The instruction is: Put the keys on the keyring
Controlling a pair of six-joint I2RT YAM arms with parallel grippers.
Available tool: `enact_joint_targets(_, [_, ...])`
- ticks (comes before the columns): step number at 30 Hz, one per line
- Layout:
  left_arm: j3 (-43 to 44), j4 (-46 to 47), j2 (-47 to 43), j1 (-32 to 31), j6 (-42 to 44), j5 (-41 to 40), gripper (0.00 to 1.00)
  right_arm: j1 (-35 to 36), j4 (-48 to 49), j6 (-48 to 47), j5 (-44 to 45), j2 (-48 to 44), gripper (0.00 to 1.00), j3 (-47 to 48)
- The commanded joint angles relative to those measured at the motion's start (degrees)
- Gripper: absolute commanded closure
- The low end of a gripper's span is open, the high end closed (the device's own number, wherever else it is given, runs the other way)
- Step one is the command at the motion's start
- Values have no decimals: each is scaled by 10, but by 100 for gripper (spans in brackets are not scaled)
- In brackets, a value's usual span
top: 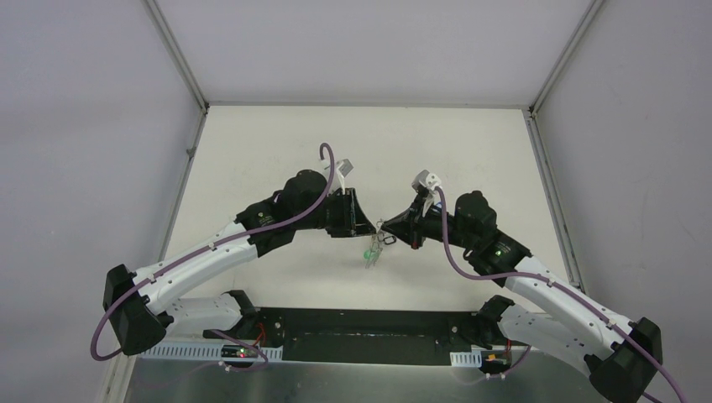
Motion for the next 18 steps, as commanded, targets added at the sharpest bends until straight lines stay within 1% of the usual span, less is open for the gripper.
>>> enact_joint_targets(1, [3,43,-7,-4,-24,-5,77,-2,41,7,3,-12,100,6])
enact_joint_targets(6, [2,55,1,-5,-28,3,71,-3,41,6,5,-13,100,5])
enact_joint_targets(9, [2,59,5,-5,-28,13,73,-3,40,6,7,-12,100,5])
enact_joint_targets(11, [2,61,7,-4,-28,18,76,-3,38,6,7,-12,100,5])
enact_joint_targets(18, [-2,59,10,-5,-15,22,99,-3,37,7,10,-13,100,6])
